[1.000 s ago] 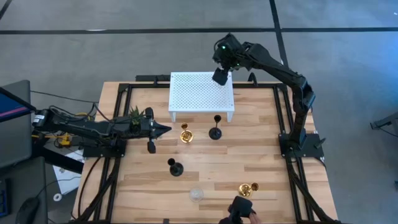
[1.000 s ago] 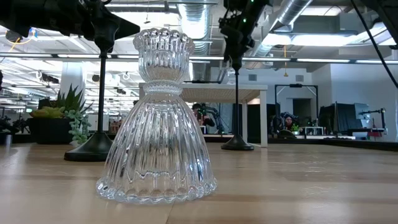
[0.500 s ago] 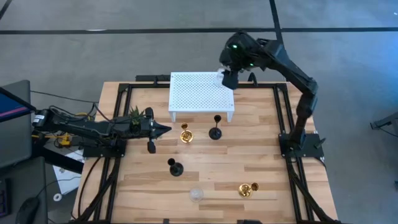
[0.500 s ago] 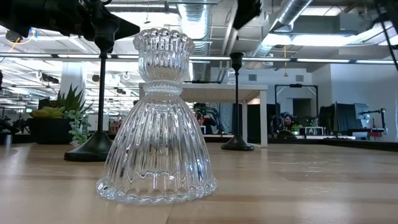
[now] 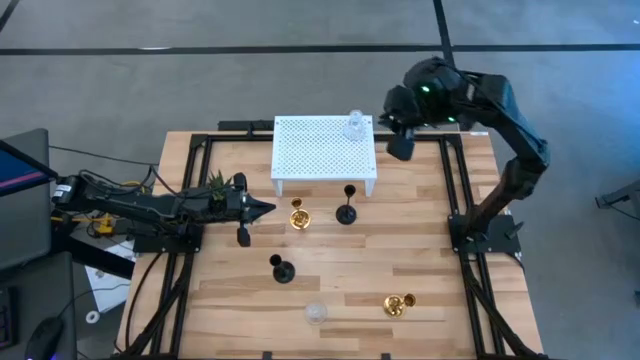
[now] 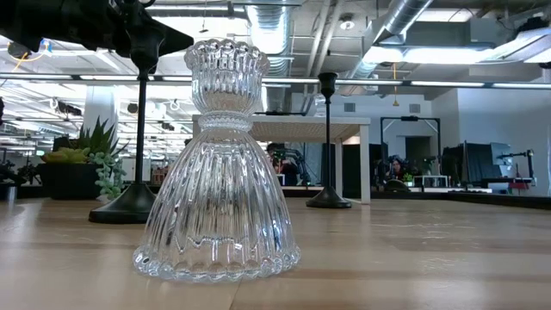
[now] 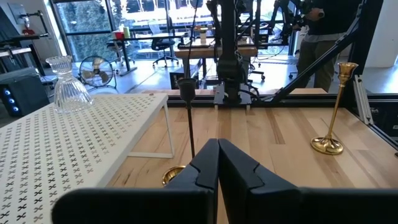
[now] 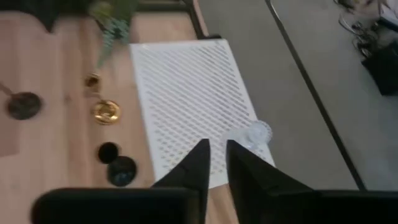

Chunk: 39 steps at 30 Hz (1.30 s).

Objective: Pick & Place candle stick holders
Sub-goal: Put the top black metal candle stand on the shelf

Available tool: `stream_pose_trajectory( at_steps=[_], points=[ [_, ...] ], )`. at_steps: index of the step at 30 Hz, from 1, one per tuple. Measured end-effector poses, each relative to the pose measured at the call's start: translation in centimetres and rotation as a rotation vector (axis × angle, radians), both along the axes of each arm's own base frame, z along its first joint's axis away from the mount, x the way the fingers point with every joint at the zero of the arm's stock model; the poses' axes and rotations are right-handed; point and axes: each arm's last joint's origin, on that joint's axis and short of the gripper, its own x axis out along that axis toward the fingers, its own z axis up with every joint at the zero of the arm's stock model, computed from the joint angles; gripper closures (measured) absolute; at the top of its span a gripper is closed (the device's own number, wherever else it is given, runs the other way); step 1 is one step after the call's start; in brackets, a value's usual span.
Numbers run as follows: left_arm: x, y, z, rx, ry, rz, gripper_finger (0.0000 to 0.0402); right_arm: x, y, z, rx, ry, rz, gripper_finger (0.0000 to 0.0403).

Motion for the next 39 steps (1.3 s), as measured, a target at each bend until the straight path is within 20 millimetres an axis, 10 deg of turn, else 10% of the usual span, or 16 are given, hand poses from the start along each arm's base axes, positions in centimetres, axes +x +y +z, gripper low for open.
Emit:
stream_pose_trajectory(
  at_steps=[11, 39],
  points=[
    [0.0, 0.0, 0.0, 0.000, 0.000, 0.000, 0.0394, -2.6, 4.6, -0.8, -0.086, 0.007, -0.032, 0.0401],
    [0.0, 0.0, 0.0, 0.000, 0.000, 0.000, 0.0394, -8.2, 5.2, -20.0, 0.002, -0.352, 0.141, 0.0403]
  ],
)
